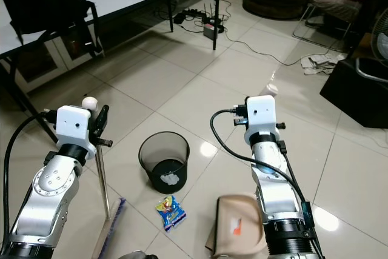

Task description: Sweep floor

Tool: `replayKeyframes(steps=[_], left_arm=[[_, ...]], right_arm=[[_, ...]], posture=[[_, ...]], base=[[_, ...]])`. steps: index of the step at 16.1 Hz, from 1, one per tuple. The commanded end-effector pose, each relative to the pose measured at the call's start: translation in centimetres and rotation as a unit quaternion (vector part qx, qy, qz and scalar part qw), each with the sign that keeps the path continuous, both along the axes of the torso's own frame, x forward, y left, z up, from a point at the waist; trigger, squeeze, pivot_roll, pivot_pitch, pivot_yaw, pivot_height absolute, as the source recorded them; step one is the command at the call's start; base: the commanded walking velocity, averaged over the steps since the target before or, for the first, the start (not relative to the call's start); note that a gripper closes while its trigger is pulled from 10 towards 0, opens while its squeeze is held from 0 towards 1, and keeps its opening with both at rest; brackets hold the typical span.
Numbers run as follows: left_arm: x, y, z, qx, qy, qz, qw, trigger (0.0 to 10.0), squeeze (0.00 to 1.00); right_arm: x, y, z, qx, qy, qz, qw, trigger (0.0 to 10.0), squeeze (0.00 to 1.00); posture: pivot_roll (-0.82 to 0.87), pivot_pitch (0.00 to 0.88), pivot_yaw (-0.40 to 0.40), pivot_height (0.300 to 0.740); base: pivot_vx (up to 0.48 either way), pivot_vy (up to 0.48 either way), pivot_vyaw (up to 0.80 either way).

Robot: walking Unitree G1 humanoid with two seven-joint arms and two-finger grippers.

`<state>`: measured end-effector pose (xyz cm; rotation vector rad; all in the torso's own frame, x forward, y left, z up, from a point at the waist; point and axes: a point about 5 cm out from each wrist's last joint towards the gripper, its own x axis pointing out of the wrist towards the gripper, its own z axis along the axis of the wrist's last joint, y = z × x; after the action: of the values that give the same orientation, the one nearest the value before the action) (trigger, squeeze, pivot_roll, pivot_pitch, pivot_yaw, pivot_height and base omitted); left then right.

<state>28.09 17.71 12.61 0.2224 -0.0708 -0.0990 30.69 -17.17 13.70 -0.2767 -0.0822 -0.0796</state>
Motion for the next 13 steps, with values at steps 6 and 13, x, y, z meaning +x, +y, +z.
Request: replayKeyframes(steps=[6,13], left_arm=[[0.16,-0.47,0.36,0.005,-0.004,-0.011,1.0,10.0,0.0],[0.2,-0.57,0.53,0.003,-0.007,-0.014,1.0,10.0,0.0]], right_arm=[[-0.23,0.38,2.24,-0.006,-0.039,0.007,0.999,10.0,0.0],[-0.59,0.81,2.32,0.018,-0.037,0.015,0.999,10.0,0.0]], posture=[[-0.05,0.035,0.059,0.74],[-0.05,0.041,0.061,0.74]], base=[[0.0,0.0,0.0],[0.0,0.0,0.0]])
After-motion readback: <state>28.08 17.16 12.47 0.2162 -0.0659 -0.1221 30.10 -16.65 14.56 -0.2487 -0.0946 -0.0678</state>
